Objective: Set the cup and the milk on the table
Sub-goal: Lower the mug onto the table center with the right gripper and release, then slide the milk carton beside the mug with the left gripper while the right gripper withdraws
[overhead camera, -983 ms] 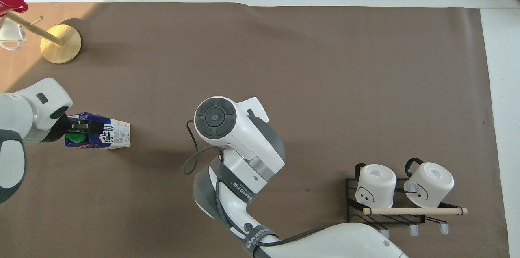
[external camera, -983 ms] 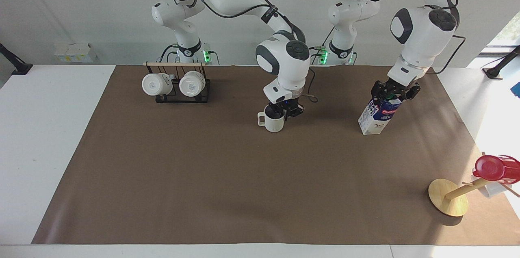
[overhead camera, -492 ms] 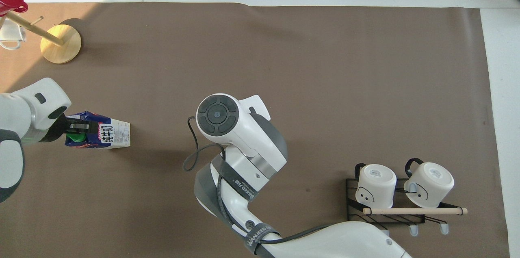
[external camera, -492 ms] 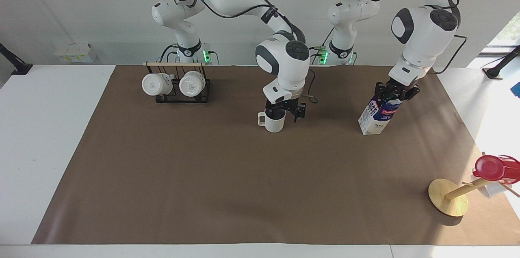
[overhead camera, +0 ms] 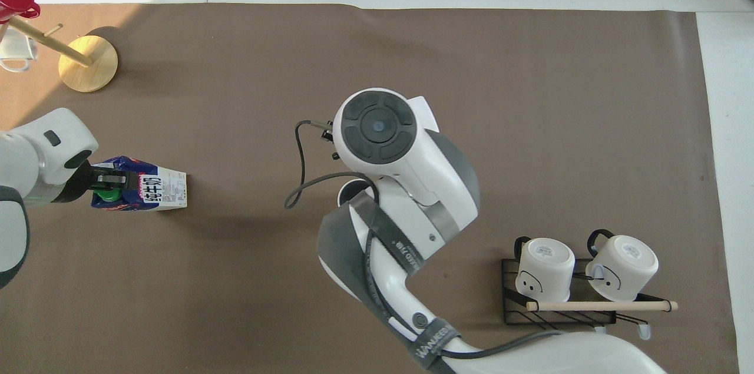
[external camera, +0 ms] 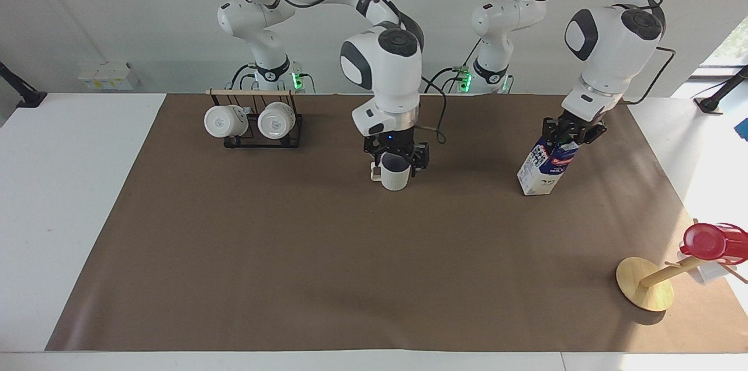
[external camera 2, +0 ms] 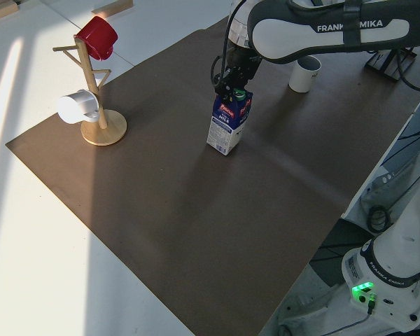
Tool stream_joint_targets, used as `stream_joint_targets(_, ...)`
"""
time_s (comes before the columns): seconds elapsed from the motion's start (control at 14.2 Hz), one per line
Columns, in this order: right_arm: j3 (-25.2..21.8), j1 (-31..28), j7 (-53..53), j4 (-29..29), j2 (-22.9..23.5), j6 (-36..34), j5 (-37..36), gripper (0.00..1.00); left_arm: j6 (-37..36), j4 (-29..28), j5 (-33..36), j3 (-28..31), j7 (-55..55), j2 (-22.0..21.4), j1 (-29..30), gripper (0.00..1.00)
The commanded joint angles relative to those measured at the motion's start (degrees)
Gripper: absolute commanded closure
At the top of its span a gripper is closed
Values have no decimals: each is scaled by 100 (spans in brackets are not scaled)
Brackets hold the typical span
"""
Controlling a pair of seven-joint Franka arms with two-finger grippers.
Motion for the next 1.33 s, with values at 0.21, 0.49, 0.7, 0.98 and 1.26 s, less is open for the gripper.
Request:
stream_joint_targets(0.21,90,-1284,-1461,-752,-1439,-619,28,0,-586,479,99,-62,-1083,9,-570,54)
stream_joint_targets(0.49,90,-2076,-2727,-736,-1950,-1296,37,0,-533,576,117,-62,-2016,44,-1343,55)
stream_joint_targets(0.7,73,-2349,-3378,-675,-2117,-1639,55,0,-506,567,117,-62,-2428,44,-1712,56)
stream_joint_targets(0.98,64,-2482,-3898,-333,-2127,-1990,72,0,-261,567,433,-62,-3290,307,-2267,57)
stream_joint_targets(1.26,72,-2693,-4267,-52,-2092,-2429,239,0,47,558,546,-62,-3870,544,-2679,57)
